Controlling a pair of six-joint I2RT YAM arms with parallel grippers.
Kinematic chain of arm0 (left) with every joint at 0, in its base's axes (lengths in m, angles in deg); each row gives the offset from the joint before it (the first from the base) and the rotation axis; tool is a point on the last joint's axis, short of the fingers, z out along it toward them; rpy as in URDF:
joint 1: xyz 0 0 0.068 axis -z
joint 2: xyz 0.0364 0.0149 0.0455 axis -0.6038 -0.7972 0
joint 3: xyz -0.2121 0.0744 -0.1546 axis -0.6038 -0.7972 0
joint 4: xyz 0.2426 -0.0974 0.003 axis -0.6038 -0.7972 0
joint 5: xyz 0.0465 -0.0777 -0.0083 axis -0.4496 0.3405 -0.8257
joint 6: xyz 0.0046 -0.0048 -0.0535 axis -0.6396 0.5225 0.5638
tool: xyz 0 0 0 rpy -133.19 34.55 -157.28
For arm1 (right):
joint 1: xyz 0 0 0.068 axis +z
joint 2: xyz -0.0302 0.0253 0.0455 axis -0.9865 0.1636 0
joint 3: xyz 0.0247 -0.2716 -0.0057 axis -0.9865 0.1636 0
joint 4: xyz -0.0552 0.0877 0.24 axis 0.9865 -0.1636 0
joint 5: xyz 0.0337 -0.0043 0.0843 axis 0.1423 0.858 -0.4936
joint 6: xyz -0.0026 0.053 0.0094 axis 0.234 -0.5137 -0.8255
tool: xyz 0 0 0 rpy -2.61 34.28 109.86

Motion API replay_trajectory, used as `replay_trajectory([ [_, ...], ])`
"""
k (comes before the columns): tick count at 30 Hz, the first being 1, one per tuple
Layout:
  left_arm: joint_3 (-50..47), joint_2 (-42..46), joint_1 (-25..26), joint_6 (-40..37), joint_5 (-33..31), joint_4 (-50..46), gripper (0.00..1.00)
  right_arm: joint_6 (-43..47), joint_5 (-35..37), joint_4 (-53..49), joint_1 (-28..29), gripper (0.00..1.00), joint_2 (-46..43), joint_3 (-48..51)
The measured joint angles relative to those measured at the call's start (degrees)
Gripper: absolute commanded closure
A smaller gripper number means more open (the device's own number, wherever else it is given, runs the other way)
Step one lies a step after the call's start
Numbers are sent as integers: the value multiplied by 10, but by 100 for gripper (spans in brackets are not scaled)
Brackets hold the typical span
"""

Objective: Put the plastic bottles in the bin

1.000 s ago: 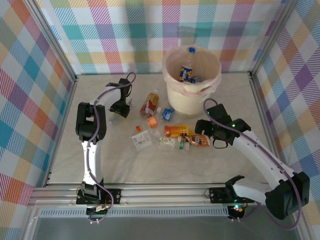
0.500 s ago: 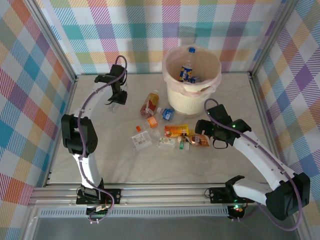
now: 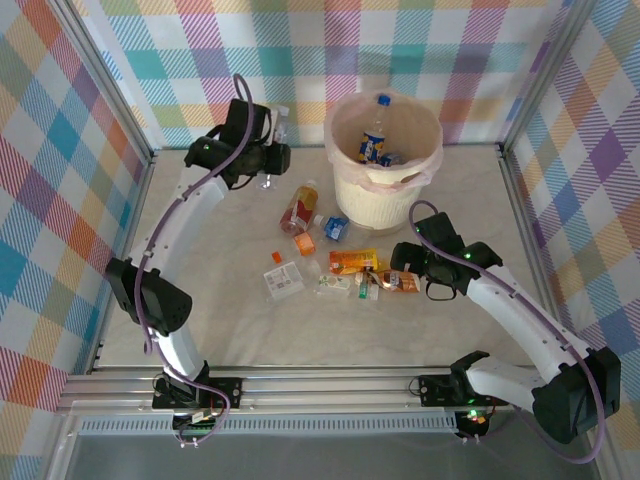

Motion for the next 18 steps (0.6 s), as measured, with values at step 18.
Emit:
replay_trajectory([
  [18,398,-258,109,62,59,120,76,-9,2,22,0,0,-52,41],
])
